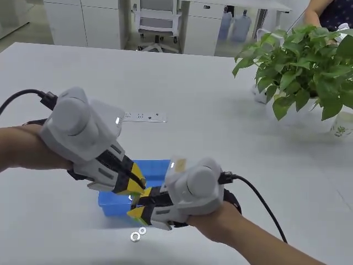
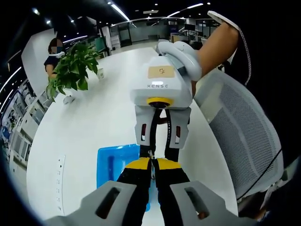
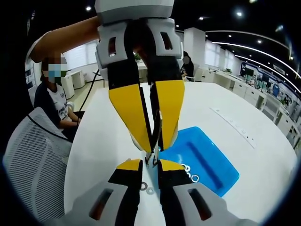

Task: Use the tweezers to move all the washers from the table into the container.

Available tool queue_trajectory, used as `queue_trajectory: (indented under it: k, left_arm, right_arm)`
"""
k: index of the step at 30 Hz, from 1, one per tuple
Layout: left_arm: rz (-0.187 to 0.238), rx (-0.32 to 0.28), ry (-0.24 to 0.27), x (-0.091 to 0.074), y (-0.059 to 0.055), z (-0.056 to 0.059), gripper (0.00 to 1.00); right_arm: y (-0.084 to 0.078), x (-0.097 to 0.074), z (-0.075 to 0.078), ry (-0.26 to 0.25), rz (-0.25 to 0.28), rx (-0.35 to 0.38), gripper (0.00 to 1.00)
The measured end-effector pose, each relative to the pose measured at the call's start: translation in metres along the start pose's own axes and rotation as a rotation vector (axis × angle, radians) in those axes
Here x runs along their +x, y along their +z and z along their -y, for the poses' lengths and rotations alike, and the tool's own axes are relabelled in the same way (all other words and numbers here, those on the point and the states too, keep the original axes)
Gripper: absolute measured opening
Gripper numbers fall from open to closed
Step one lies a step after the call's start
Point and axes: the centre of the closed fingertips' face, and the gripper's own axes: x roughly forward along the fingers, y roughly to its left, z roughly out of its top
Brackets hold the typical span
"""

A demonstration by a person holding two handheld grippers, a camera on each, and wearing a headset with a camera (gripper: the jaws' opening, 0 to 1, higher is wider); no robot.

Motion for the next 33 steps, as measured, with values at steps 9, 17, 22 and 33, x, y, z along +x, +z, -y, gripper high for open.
queue_trajectory:
  k: [9,17,22,33]
  left_arm:
    - [0.011,0.004,0.006,-0.002,0.002,-0.001,0.07]
    - [0.019,0.002,0.011,-0.002,0.002,-0.001,0.06]
    - [0.026,0.000,0.014,-0.004,0.004,-0.002,0.06]
    - [0.027,-0.006,0.014,-0.006,0.002,-0.003,0.06]
  right_arm:
    - [0.008,0.002,-0.001,0.010,0.032,0.014,0.15]
    - [0.010,0.002,0.000,0.012,0.046,0.029,0.15]
    - [0.013,0.002,0.001,0.010,0.064,0.029,0.15]
    - [0.010,0.001,0.003,-0.003,0.056,0.014,0.11]
